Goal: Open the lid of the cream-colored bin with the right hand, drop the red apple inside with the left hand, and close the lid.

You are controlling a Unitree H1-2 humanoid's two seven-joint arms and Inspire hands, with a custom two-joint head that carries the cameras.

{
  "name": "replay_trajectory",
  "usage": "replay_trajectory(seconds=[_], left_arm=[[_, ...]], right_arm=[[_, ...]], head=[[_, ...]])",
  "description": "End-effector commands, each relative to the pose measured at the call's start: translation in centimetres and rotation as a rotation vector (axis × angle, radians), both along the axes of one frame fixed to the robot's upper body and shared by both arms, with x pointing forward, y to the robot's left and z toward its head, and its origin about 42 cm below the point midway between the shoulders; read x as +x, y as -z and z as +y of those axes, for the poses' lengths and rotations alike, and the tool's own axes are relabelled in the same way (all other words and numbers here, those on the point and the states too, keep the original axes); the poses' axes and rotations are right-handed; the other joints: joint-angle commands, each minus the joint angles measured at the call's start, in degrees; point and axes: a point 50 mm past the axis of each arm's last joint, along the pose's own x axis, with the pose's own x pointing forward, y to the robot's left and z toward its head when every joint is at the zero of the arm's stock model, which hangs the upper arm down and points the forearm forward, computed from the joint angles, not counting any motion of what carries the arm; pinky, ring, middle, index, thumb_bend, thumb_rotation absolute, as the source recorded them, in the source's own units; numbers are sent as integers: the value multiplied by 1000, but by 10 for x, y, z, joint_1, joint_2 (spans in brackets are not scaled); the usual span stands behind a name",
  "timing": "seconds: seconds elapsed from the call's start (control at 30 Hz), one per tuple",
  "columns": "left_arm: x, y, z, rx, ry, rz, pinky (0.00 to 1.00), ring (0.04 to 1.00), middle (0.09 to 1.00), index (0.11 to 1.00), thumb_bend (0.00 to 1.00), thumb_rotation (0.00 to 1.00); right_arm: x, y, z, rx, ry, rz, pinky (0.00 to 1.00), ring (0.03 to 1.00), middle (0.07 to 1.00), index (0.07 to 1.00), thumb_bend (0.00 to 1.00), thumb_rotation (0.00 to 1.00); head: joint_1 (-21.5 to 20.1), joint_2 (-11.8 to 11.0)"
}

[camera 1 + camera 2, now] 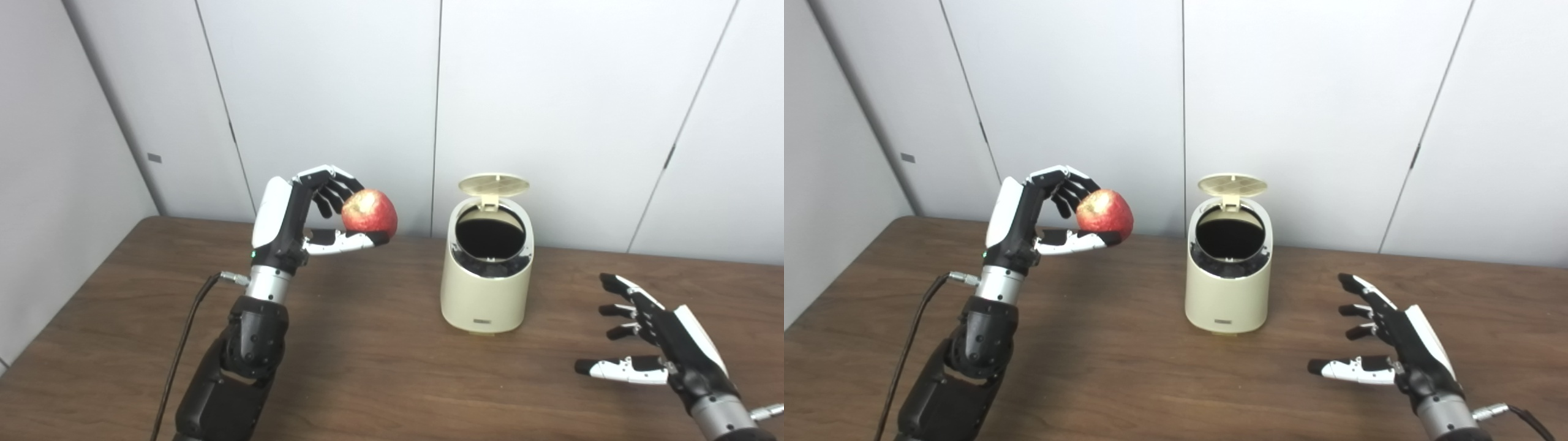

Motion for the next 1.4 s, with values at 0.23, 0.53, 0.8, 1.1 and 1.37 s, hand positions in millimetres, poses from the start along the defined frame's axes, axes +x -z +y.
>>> replay_trajectory(seconds=[0.23,0.53,0.8,1.1,1.37], left_arm=[[18,-25,-39,-16,126,-86,310,404,497,471,525,0],[26,-30,-66,-23,179,-107,291,398,498,470,526,0],[34,-34,-83,-55,216,-114,275,389,490,475,526,0],[42,-38,-99,-68,257,-144,276,382,485,477,527,0],[50,-20,-112,-59,243,-169,292,384,479,481,527,0]], right_arm=[[8,-16,13,-5,-12,-87,650,772,884,881,778,141],[9,-14,16,-11,-8,-93,633,770,883,875,775,151],[10,-14,19,-22,0,-88,627,772,889,878,771,153],[5,-15,24,-28,6,-94,629,764,883,876,775,166],[0,-15,24,-25,10,-103,643,775,889,878,773,168]], head=[[-21,-3],[-35,-6],[-41,-9],[-53,-9],[-57,-8]])
